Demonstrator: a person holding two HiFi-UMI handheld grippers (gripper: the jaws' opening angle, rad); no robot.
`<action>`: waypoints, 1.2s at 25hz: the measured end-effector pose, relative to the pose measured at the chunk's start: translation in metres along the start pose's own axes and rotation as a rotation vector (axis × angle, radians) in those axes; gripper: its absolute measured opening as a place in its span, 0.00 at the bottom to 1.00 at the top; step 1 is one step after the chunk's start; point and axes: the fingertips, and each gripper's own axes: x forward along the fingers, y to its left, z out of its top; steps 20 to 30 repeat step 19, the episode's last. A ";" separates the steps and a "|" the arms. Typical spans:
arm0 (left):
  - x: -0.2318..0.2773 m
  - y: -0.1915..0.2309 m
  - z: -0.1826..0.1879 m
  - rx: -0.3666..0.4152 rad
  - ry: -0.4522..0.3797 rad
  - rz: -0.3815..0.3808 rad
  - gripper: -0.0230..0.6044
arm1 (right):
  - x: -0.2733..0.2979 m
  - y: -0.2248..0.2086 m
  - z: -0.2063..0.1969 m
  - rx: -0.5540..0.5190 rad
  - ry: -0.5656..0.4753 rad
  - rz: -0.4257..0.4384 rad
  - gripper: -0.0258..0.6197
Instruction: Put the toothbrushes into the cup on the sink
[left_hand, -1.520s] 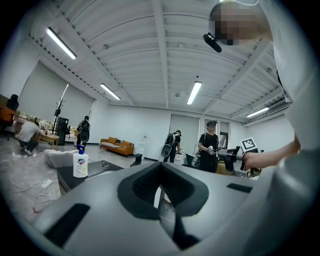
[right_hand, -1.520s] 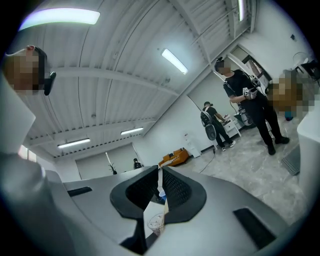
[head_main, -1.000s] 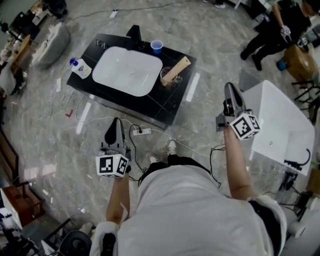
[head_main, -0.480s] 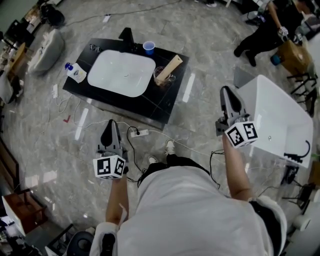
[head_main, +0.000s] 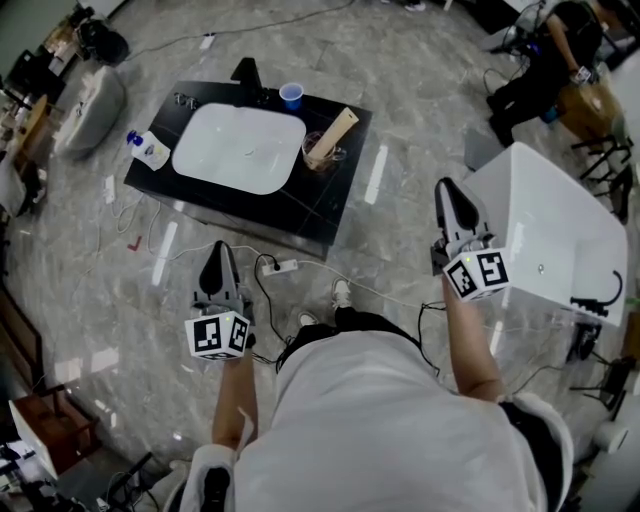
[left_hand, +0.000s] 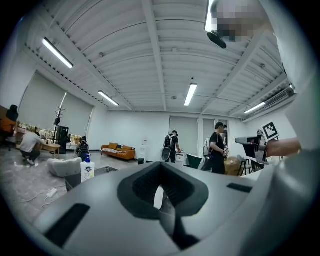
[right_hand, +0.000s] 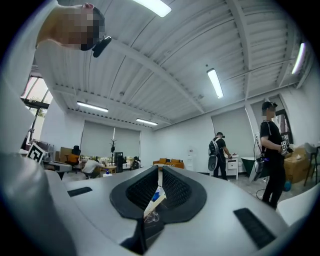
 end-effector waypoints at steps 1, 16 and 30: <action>0.000 0.000 0.000 0.001 -0.001 -0.001 0.04 | 0.000 0.002 0.000 -0.009 0.000 0.001 0.12; -0.009 0.030 0.009 0.016 -0.021 0.071 0.04 | 0.016 0.012 -0.001 -0.022 -0.004 0.002 0.12; -0.004 0.038 0.017 0.016 -0.036 0.102 0.04 | 0.029 0.010 0.003 -0.028 -0.018 0.014 0.12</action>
